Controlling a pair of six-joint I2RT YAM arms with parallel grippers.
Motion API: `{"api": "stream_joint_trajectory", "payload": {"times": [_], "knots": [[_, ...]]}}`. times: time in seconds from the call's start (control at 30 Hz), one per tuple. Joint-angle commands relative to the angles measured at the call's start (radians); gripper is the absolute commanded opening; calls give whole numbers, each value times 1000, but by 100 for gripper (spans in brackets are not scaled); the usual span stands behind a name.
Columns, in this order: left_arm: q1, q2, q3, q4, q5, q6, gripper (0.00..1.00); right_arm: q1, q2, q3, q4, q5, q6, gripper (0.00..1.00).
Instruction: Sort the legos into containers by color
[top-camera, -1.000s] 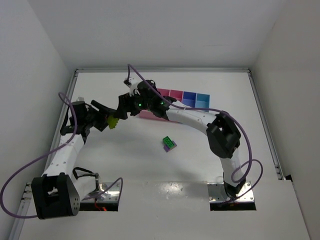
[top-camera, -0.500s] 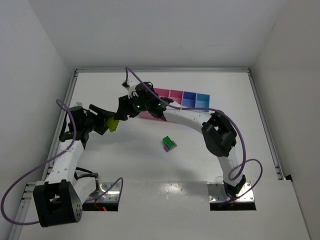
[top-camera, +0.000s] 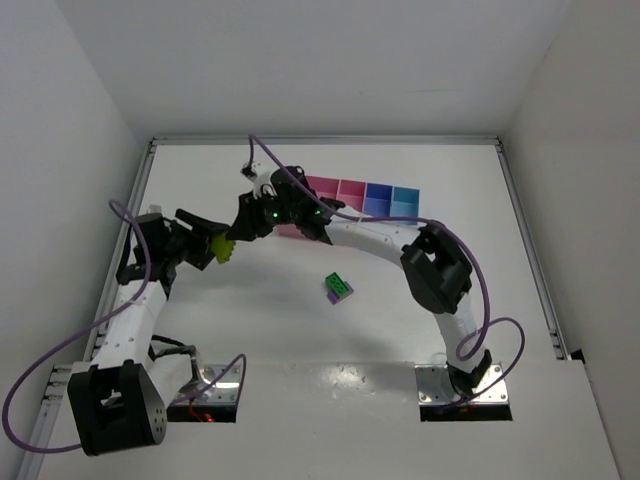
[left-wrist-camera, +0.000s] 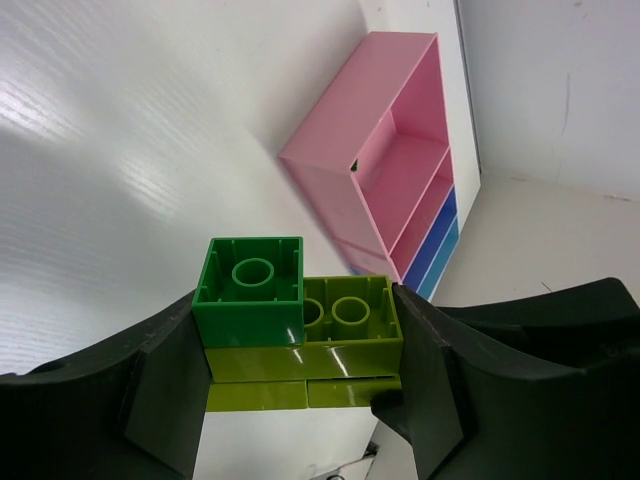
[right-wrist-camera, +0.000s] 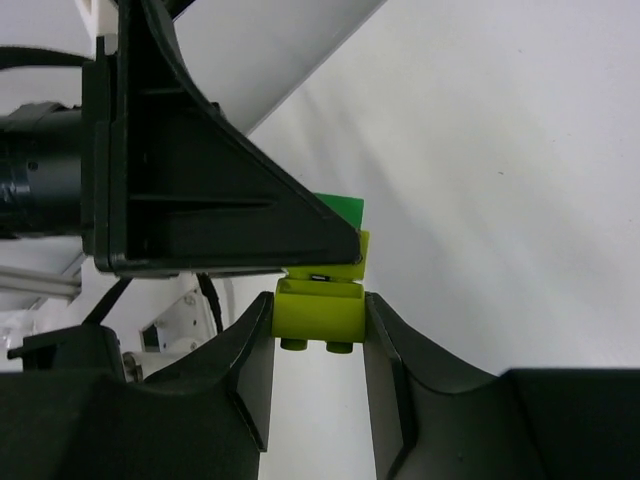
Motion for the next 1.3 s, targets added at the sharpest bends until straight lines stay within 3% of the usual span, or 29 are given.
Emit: {"api": "stream_joint_trajectory", "payload": {"times": [0.0, 0.23, 0.37, 0.57, 0.7, 0.83, 1.03, 1.23, 1.27], "knots": [[51, -13, 39, 64, 16, -23, 9, -8, -61, -76, 36, -66, -2, 0], [105, -13, 50, 73, 16, -23, 7, -59, -187, -179, 27, -66, -58, 0], [105, -13, 50, 73, 16, -23, 7, -151, -285, -215, -77, -17, -156, 0], [105, 7, 50, 73, 25, -23, 7, -306, -490, -303, -242, 242, -389, 0], [94, 40, 85, 73, 25, -23, 7, -419, -618, -396, -311, 514, -508, 0], [83, 59, 95, 73, 25, -23, 7, -527, -686, -500, -375, 577, -529, 0], [74, 91, 134, 73, 25, -23, 7, -600, -646, -548, -400, 582, -506, 0], [74, 100, 135, 73, 25, -23, 7, -651, -540, -533, -421, 505, -475, 18], [74, 100, 135, 73, 25, -23, 7, -663, -528, -533, -432, 493, -475, 26]]}}
